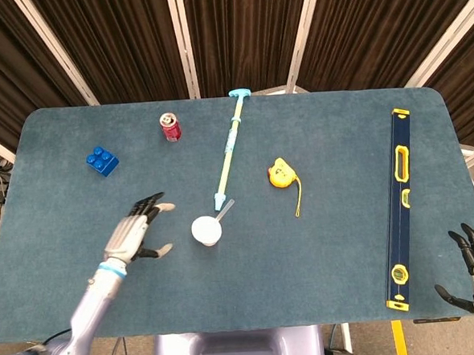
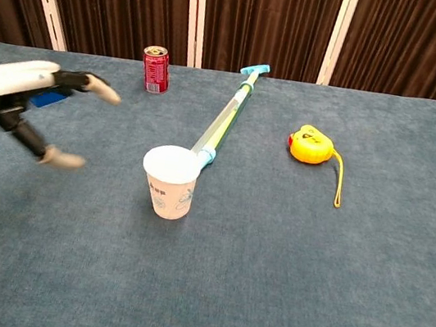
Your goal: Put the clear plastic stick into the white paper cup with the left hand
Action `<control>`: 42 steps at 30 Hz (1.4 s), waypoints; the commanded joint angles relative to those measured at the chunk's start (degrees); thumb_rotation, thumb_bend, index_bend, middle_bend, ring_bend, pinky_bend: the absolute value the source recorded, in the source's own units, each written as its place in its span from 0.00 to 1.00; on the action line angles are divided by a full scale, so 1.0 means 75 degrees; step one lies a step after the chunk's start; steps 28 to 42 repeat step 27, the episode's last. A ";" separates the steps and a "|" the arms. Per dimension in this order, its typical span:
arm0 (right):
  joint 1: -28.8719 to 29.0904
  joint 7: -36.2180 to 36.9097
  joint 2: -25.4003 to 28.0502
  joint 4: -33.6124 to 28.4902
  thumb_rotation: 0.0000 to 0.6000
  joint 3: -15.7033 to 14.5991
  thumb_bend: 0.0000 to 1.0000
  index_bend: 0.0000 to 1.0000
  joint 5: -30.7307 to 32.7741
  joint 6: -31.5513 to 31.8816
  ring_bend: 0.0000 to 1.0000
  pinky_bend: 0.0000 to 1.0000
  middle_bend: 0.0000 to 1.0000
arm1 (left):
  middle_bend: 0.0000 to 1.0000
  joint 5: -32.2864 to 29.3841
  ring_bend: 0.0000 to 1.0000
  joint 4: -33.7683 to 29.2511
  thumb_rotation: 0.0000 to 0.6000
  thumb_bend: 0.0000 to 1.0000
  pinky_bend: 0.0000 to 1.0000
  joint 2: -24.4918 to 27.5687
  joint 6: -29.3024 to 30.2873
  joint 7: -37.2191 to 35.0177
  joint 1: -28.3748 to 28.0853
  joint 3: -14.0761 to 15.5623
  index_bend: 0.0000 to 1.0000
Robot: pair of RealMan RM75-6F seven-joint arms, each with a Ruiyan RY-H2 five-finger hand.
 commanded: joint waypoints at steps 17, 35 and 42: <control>0.0015 0.0007 0.0035 -0.0061 1.00 -0.0002 0.15 0.09 0.0016 -0.0060 0.00 0.00 0.00 | 0.00 0.1213 0.00 -0.1000 1.00 0.03 0.00 0.1976 0.1941 0.3028 0.1137 0.1656 0.00; 0.0003 -0.0079 0.0039 -0.0096 1.00 0.0000 0.15 0.09 0.0057 -0.0071 0.00 0.00 0.00 | 0.00 0.2202 0.00 -0.0653 1.00 0.04 0.00 0.1893 0.2377 0.2607 0.1257 0.1574 0.00; 0.0003 -0.0079 0.0039 -0.0096 1.00 0.0000 0.15 0.09 0.0057 -0.0071 0.00 0.00 0.00 | 0.00 0.2202 0.00 -0.0653 1.00 0.04 0.00 0.1893 0.2377 0.2607 0.1257 0.1574 0.00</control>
